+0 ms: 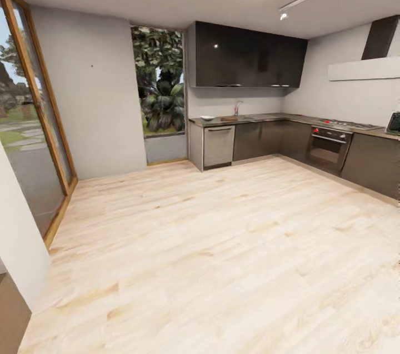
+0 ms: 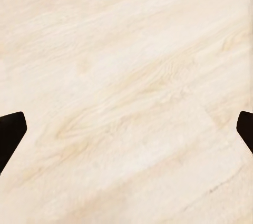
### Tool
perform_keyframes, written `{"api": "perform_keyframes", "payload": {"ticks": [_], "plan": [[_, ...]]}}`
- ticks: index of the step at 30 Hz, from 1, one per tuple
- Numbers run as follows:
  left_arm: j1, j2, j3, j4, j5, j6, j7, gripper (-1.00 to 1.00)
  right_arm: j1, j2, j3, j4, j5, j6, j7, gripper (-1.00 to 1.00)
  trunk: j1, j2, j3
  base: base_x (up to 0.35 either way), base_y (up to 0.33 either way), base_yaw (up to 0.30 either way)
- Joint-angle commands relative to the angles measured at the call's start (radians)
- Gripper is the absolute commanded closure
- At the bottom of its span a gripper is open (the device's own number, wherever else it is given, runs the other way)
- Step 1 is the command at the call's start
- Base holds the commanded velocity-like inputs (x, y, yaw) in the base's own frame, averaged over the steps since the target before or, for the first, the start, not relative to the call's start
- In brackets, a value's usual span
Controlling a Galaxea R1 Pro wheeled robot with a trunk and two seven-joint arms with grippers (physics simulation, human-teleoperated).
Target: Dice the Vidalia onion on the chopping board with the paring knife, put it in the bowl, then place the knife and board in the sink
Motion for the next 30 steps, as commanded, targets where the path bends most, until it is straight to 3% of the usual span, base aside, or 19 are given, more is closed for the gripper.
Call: {"api": "perform_keyframes", "payload": {"ticks": [1,30], "plan": [[0.000,0.000,0.000,-0.001,0.001,-0.002,-0.001,-1.00,-0.001,0.001,-0.003,0.001,-0.001,-0.003,0.001,-1.00,0.001,0.000,-0.001,0.346,0.000,-0.195],[0.000,0.000,0.000,-0.001,0.001,-0.002,-0.001,-1.00,-0.001,0.001,-0.003,0.001,-0.001,-0.004,0.001,-1.00,0.001,0.000,-0.001,0.346,0.000,-0.251]]}}
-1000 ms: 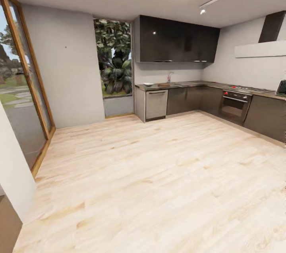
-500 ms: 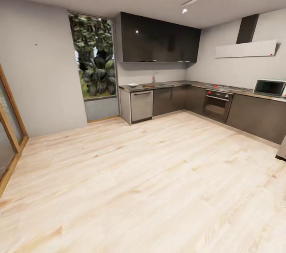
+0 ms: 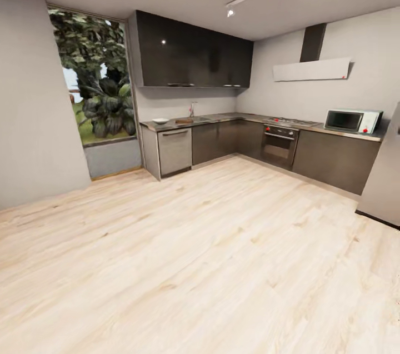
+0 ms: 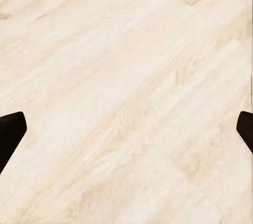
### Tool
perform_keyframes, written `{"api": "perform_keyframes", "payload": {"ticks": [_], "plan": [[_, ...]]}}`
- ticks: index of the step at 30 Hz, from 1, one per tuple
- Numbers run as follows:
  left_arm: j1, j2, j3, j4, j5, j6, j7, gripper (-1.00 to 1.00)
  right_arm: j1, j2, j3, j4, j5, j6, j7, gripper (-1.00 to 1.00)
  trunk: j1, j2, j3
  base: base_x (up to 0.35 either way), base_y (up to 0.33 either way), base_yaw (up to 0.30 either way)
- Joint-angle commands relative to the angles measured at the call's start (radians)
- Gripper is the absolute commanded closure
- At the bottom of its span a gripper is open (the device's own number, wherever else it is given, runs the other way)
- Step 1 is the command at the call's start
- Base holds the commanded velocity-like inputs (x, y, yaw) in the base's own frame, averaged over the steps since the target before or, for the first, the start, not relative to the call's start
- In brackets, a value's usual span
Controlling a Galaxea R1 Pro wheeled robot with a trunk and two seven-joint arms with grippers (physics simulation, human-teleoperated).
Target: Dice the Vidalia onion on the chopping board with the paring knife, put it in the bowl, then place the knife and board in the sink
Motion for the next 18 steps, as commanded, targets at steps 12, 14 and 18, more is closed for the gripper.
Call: {"api": "perform_keyframes", "payload": {"ticks": [12,14,18], "plan": [[0.000,0.000,0.001,-0.001,0.001,-0.002,-0.001,-1.00,-0.001,0.001,-0.003,0.001,-0.001,-0.003,0.001,-1.00,0.001,0.000,-0.001,0.345,0.000,-0.257],[0.000,0.000,0.000,-0.001,0.001,-0.002,-0.001,-1.00,-0.001,0.001,-0.003,0.001,-0.001,-0.003,0.001,-1.00,0.001,0.000,-0.001,0.345,0.000,-0.160],[0.000,0.000,0.000,-0.001,0.001,-0.002,-0.001,-1.00,-0.001,0.001,-0.003,0.001,-0.001,-0.004,0.001,-1.00,0.001,0.000,-0.001,0.345,0.000,-0.052]]}}
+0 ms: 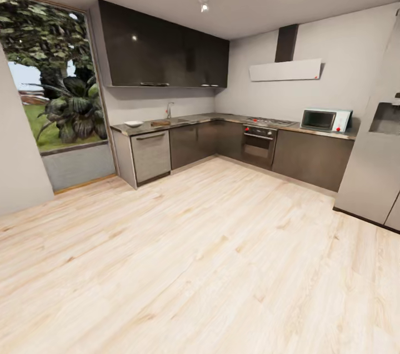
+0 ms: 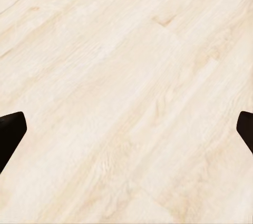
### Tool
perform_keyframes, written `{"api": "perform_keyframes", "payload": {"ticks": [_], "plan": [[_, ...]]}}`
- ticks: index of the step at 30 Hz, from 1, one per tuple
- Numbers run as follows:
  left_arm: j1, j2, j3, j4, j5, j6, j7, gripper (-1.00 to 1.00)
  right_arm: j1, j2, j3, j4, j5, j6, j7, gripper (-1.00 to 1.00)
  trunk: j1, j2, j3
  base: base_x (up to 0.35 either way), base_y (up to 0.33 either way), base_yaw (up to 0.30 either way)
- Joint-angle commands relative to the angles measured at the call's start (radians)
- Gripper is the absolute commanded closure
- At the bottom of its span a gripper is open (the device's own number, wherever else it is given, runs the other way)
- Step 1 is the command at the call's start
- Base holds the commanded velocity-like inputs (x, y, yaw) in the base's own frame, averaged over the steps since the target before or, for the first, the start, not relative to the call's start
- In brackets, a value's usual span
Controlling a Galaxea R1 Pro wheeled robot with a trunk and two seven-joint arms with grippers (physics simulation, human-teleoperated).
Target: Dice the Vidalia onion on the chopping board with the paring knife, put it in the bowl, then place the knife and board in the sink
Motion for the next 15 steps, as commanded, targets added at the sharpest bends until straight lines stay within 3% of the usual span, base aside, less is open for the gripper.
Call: {"api": "perform_keyframes", "payload": {"ticks": [1,15], "plan": [[0.000,0.000,0.000,-0.001,0.001,-0.002,-0.001,-1.00,-0.001,0.001,-0.003,0.001,-0.001,-0.003,0.001,-1.00,0.001,0.000,-0.001,0.345,0.000,-0.009],[0.000,0.000,0.001,-0.001,0.001,-0.002,-0.001,-1.00,-0.001,0.001,-0.003,0.001,-0.001,-0.002,0.001,-1.00,0.001,0.000,-0.001,0.345,0.000,-0.001]]}}
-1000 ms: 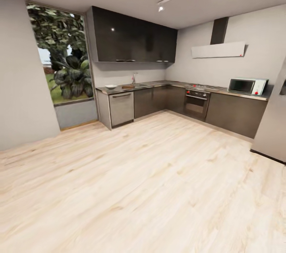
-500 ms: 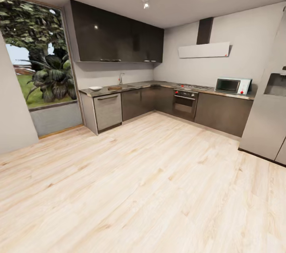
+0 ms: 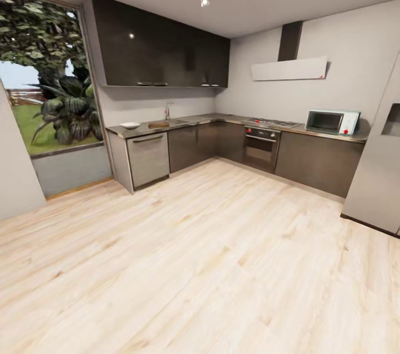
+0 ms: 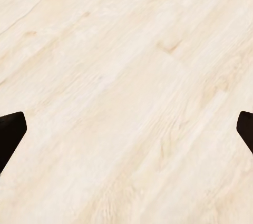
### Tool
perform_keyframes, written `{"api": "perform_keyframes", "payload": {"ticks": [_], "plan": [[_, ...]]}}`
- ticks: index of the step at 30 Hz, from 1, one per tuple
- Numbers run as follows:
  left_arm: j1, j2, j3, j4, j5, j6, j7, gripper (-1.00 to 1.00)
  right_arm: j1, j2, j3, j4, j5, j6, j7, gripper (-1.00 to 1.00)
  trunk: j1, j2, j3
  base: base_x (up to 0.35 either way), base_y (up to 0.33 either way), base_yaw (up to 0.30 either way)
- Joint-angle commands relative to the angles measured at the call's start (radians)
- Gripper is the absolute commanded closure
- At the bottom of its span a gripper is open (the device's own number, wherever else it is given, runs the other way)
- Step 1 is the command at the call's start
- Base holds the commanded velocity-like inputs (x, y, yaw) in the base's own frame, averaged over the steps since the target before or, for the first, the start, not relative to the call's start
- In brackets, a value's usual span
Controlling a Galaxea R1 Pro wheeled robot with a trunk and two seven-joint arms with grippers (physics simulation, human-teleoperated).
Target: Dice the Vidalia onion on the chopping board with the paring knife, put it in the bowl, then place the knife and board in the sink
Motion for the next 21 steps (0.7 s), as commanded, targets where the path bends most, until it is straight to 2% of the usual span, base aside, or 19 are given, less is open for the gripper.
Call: {"api": "perform_keyframes", "payload": {"ticks": [1,21], "plan": [[0.000,0.000,0.000,-0.001,0.001,-0.002,-0.001,-1.00,0.000,0.001,-0.003,0.001,-0.001,-0.004,0.001,-1.00,0.001,0.000,-0.001,0.344,0.000,0.000],[0.000,0.000,-0.003,0.000,0.001,-0.002,-0.001,-1.00,0.000,0.001,-0.003,0.001,-0.001,-0.004,0.001,-1.00,0.001,0.000,-0.001,0.343,0.000,0.000]]}}
